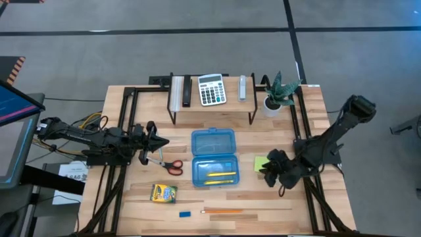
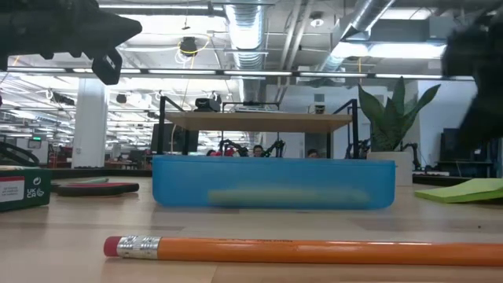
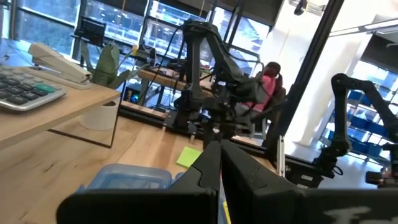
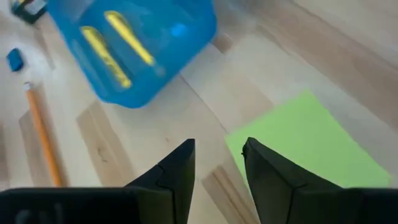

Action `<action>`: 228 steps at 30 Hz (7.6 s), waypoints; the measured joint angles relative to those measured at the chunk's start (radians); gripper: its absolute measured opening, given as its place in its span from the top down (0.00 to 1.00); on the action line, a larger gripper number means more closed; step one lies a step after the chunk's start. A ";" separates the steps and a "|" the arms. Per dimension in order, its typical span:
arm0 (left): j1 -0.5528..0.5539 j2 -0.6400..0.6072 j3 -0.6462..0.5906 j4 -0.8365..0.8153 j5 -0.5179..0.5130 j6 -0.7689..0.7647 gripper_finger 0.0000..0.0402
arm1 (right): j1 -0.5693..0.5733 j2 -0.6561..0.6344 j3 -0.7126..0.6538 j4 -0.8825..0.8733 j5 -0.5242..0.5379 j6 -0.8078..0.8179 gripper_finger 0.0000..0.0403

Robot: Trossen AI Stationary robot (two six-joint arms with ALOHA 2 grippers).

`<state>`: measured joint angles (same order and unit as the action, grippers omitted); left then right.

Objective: Pack school essentials
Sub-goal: Put the green sticky notes into the blue supply box

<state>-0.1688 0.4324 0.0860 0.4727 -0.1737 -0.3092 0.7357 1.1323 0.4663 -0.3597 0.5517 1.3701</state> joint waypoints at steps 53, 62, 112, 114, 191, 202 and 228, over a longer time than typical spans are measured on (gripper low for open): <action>0.000 0.000 0.000 -0.011 -0.021 -0.007 1.00 | 0.104 0.128 -0.017 -0.169 -0.024 0.261 0.64; 0.000 0.000 0.000 -0.011 -0.031 -0.007 1.00 | 0.100 0.128 0.042 -0.050 -0.051 -0.304 0.66; 0.000 0.000 0.000 -0.013 -0.042 -0.001 1.00 | 0.086 0.683 0.502 -0.514 -0.105 -0.856 0.50; 0.000 0.000 0.000 -0.013 -0.042 -0.001 1.00 | 0.079 0.684 0.500 -0.522 -0.102 -0.861 0.56; 0.000 0.000 0.000 -0.011 -0.022 -0.003 1.00 | -0.193 0.497 0.319 -0.341 -0.242 -0.879 0.19; 0.000 0.000 0.000 -0.012 -0.021 -0.003 1.00 | -0.258 0.510 0.318 -0.336 -0.359 -0.928 0.53; 0.000 0.000 0.000 -0.012 -0.021 -0.003 1.00 | -0.245 0.493 0.447 -0.419 -0.317 -0.934 1.00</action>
<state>-0.1692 0.4324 0.0860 0.4610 -0.1944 -0.3119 0.4908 1.6257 0.9135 -0.7782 0.2345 0.4365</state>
